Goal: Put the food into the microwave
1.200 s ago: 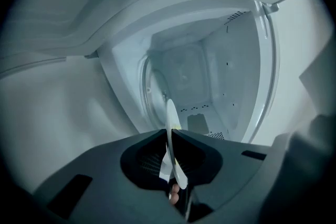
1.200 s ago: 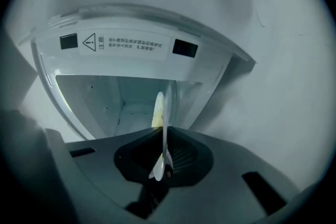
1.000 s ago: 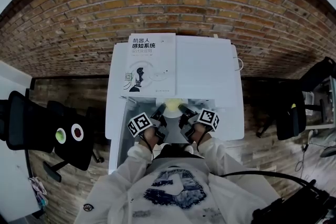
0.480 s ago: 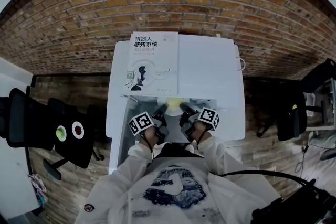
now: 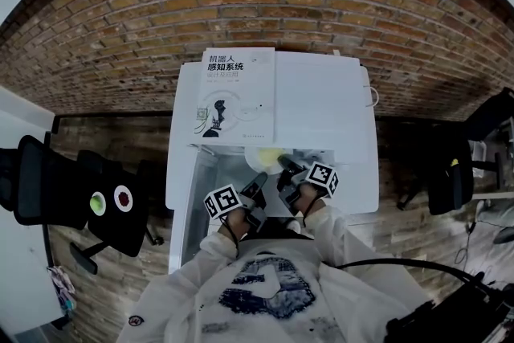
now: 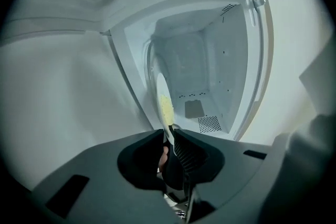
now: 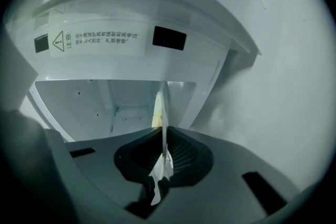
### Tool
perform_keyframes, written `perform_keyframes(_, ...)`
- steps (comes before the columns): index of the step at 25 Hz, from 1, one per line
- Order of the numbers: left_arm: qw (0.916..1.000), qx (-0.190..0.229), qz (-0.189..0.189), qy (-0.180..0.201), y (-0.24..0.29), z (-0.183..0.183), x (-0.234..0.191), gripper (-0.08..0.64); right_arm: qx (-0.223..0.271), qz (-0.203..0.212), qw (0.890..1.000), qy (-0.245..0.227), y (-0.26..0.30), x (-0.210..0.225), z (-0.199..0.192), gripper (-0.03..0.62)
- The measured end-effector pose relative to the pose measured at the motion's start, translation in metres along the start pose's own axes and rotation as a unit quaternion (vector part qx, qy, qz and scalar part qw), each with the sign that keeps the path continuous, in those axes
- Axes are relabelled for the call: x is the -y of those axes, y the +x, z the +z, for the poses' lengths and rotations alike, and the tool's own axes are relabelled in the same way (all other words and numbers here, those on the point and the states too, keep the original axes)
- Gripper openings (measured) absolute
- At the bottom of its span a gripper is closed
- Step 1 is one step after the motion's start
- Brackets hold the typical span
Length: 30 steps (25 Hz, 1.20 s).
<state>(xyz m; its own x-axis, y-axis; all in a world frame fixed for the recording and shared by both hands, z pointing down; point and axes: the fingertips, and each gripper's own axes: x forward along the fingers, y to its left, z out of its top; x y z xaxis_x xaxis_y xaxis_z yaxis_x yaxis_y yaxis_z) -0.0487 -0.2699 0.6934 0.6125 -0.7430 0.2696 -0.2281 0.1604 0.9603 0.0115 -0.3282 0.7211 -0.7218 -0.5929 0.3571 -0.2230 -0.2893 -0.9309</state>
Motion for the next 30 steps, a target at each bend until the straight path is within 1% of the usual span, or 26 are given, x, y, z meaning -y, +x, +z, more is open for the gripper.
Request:
perform_keyframes(3,1.0,-0.002,-0.003,-0.002,0.003,-0.001,0.0,0.067,-0.002,0.001,1.0,0.003,0.001,-0.001,-0.002,0.031)
perform_keyframes(5,1.0,0.0,-0.004,-0.006,0.004,-0.001,-0.001,0.035,-0.001,0.002,1.0,0.004,0.001,-0.001,-0.002,0.031)
perform_keyframes(10,0.9997,0.007,-0.012,-0.019,0.006,-0.001,-0.001,0.028,0.0,0.004,1.0,0.008,-0.001,0.0,0.0,0.031)
perform_keyframes(15,0.9995,0.018,-0.014,-0.02,0.004,0.003,0.001,0.025,-0.006,0.007,1.0,-0.019,0.001,-0.006,-0.001,0.035)
perform_keyframes(18,0.9993,0.024,-0.014,-0.027,0.005,0.004,0.0,0.023,-0.007,0.011,1.0,-0.014,-0.001,-0.008,-0.003,0.092)
perform_keyframes(27,0.9984,0.044,-0.013,-0.034,0.016,0.02,-0.004,0.021,-0.004,0.022,1.0,0.008,-0.035,-0.002,-0.01,0.094)
perform_keyframes(30,0.9982,0.048,-0.011,-0.035,0.023,0.024,-0.006,0.021,-0.004,0.03,1.0,0.005,-0.044,-0.002,-0.009,0.094)
